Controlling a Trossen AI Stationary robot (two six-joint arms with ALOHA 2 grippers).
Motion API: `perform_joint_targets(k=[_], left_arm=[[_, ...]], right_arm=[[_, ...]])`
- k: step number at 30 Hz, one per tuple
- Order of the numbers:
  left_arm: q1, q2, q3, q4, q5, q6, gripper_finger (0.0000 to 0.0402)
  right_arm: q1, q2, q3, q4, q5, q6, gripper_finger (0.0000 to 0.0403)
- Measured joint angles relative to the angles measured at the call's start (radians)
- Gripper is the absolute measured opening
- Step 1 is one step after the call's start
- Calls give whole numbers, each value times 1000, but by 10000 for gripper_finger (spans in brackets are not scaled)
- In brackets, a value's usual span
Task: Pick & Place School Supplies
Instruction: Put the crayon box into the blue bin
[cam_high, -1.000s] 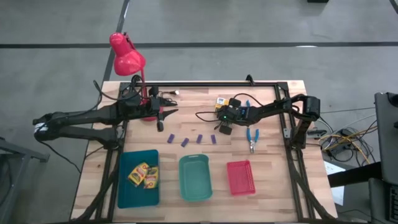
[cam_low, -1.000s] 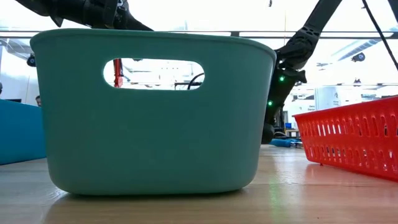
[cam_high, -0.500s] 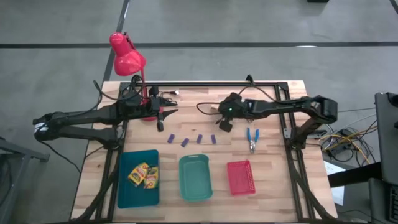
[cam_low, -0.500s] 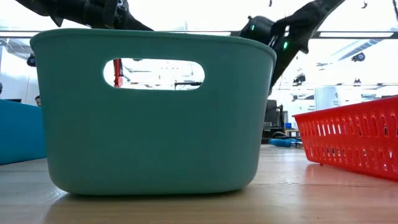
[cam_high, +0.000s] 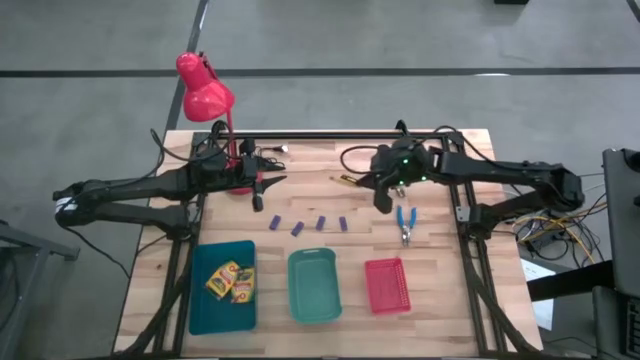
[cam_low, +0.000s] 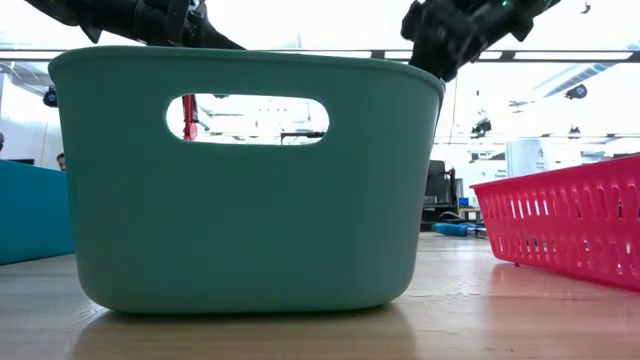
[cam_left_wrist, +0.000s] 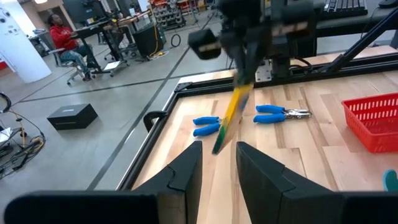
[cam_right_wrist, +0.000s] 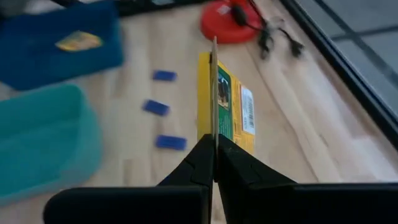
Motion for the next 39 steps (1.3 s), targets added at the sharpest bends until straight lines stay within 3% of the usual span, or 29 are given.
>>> perform_joint_targets(k=[4, 9, 11, 24, 30, 39], left_arm=[[0, 0, 0, 0, 0, 0, 103], [0, 0, 0, 0, 0, 0, 104], [0, 0, 0, 0, 0, 0, 103], [0, 0, 0, 1, 0, 0, 104], [0, 0, 0, 1, 2, -9, 103], [0, -2, 1, 27, 6, -275, 104]], right_arm=[[-3, -41, 0, -8, -151, 0, 8], [-3, -50, 0, -8, -422, -2, 8], [-1, -50, 0, -7, -471, -1, 8], [13, -50, 0, 50, -475, 26, 8], [23, -50, 0, 118, -398, 124, 8], [22, -46, 0, 131, -303, 176, 8]])
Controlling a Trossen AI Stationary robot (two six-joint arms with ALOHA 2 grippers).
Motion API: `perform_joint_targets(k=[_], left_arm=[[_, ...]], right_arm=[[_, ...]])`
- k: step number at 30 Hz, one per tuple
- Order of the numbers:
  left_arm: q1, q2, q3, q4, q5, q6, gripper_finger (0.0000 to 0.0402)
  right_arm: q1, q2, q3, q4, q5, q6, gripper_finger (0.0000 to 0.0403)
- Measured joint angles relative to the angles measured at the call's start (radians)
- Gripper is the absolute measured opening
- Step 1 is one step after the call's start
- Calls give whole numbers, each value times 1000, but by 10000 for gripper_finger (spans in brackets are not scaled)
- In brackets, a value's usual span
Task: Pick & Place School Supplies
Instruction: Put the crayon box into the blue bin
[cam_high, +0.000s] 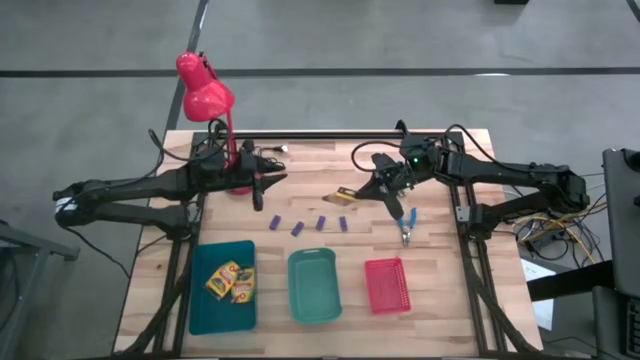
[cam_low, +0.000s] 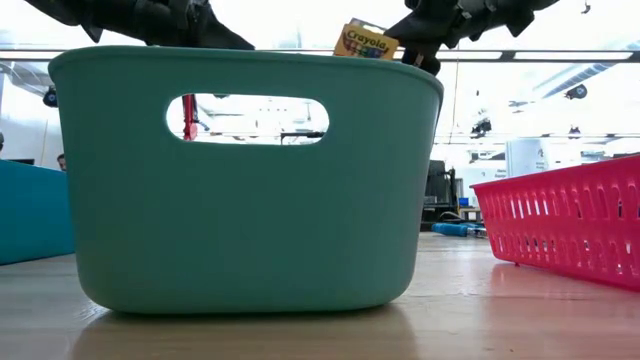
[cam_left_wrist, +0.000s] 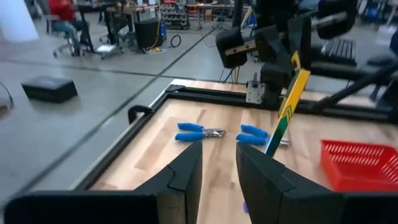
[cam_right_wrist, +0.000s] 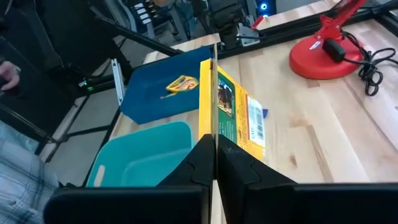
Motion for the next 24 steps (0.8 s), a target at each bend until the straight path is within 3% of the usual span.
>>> perform_joint_targets(k=[7, 12, 15, 24], left_arm=[[0, 24, 0, -12, 5, 6, 103], [-13, 79, 0, -10, 31, 273, 103], [-24, 118, 0, -3, 49, 327, 103], [-48, 234, 0, 207, 276, 332, 103]], right_arm=[[0, 1, 0, 18, 2, -6, 8], [0, 1, 0, 19, 4, -46, 8], [0, 1, 0, 19, 4, -46, 8], [0, 1, 0, 19, -1, -69, 8]])
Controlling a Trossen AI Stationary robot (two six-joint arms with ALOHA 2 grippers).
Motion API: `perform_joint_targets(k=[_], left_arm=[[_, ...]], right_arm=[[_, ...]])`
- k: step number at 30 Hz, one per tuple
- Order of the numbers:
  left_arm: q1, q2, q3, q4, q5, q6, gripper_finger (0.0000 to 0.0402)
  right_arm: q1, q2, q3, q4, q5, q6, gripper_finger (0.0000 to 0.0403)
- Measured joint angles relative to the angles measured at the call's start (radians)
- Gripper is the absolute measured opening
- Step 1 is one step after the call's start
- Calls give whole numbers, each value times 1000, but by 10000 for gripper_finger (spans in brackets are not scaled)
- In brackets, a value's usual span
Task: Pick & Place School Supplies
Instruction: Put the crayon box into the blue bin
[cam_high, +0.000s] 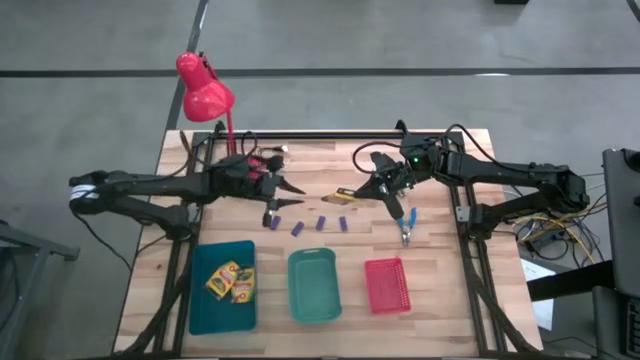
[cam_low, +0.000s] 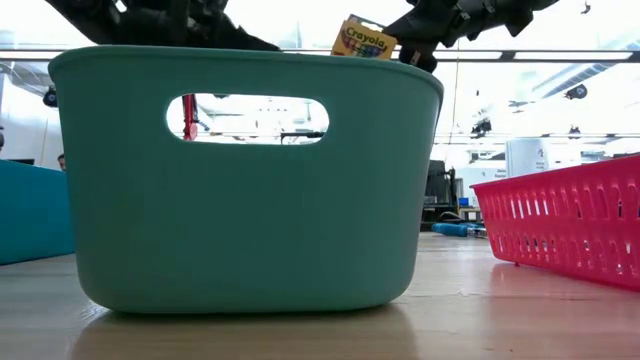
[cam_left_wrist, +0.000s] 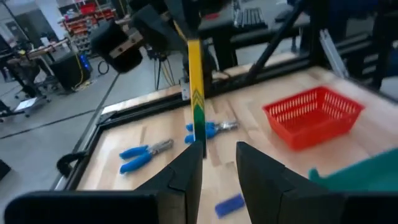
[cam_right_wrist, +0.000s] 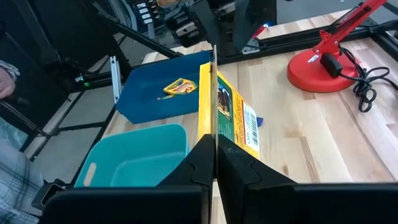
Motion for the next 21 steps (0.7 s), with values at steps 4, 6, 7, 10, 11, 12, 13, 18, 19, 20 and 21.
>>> perform_joint_targets(k=[4, 6, 7, 10, 11, 12, 13, 18, 19, 20, 21], left_arm=[[0, 52, 0, 78, -17, -77, 103], [0, 76, 0, 109, -20, -126, 103], [0, 89, 0, 125, -20, -157, 104], [0, 134, 1, 163, -20, -196, 104], [0, 148, 5, 173, -20, -198, 104], [0, 163, 13, 185, -20, -198, 103], [0, 178, 23, 188, -19, -197, 104], [0, 231, 68, 187, -18, -190, 104], [0, 239, 76, 188, -17, -190, 104], [0, 246, 84, 188, -17, -190, 104], [0, 249, 90, 188, -17, -190, 103]], right_arm=[[0, 0, 0, 0, -3, -4, 8], [0, 0, 0, 1, -4, -5, 8], [0, 0, 0, 1, -5, -6, 8], [3, 0, 0, 2, -6, -13, 8], [3, 0, 0, 4, -7, -22, 8], [6, 0, 0, 7, -7, -30, 8], [8, 0, 0, 15, -8, -33, 8], [11, 0, 0, 38, -9, -34, 8], [11, 0, 0, 38, -9, -34, 8], [11, 0, 0, 40, -9, -35, 8], [11, 0, 0, 43, -9, -35, 8]])
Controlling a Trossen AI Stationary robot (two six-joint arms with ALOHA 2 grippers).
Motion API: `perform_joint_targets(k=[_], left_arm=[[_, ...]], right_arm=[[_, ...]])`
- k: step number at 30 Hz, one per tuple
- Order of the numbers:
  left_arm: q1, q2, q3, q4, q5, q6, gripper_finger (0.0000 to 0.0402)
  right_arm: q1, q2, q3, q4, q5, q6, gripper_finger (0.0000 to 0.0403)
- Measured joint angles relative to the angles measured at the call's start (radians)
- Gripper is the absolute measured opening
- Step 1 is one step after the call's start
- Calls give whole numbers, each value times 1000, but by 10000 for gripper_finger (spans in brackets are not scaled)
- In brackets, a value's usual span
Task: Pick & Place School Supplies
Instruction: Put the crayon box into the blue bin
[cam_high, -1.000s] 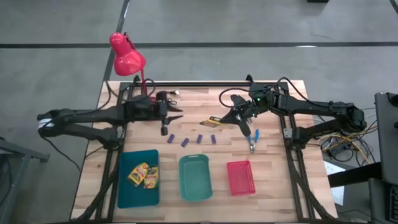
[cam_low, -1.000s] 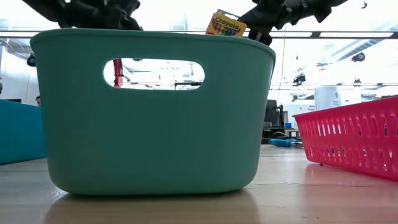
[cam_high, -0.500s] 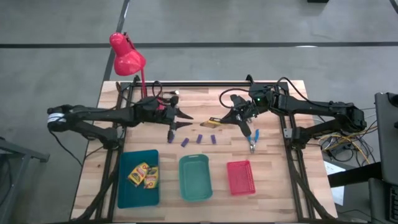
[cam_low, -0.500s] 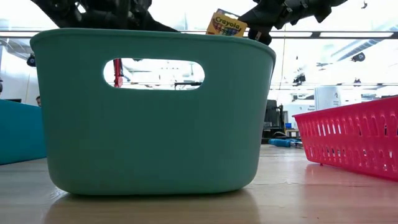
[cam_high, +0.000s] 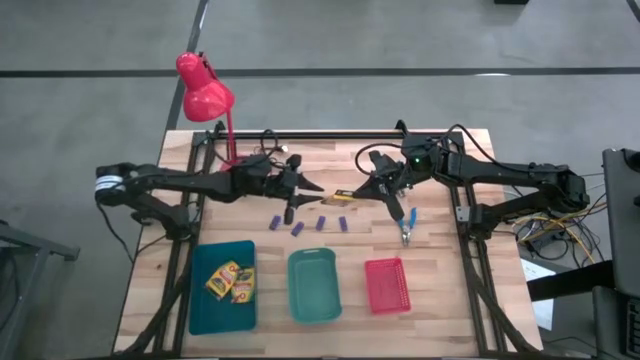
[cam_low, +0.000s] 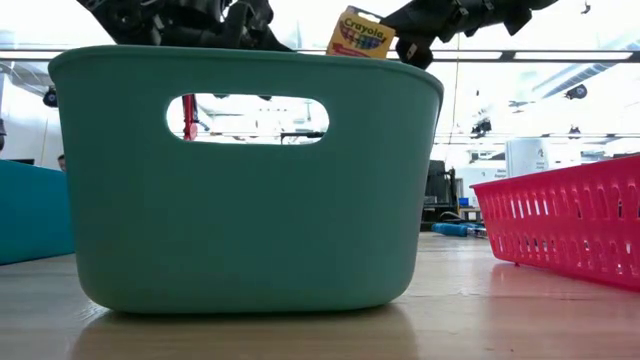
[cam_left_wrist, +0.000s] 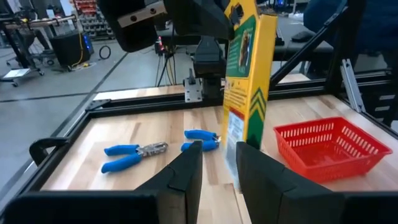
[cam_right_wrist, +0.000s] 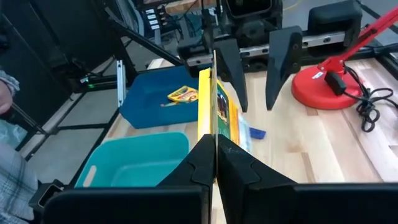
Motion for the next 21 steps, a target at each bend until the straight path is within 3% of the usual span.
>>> perform_joint_targets(k=[21], left_arm=[[-9, 17, 32, -4, 98, -21, 104]], right_arm=[[0, 0, 0, 5, 4, -7, 8]])
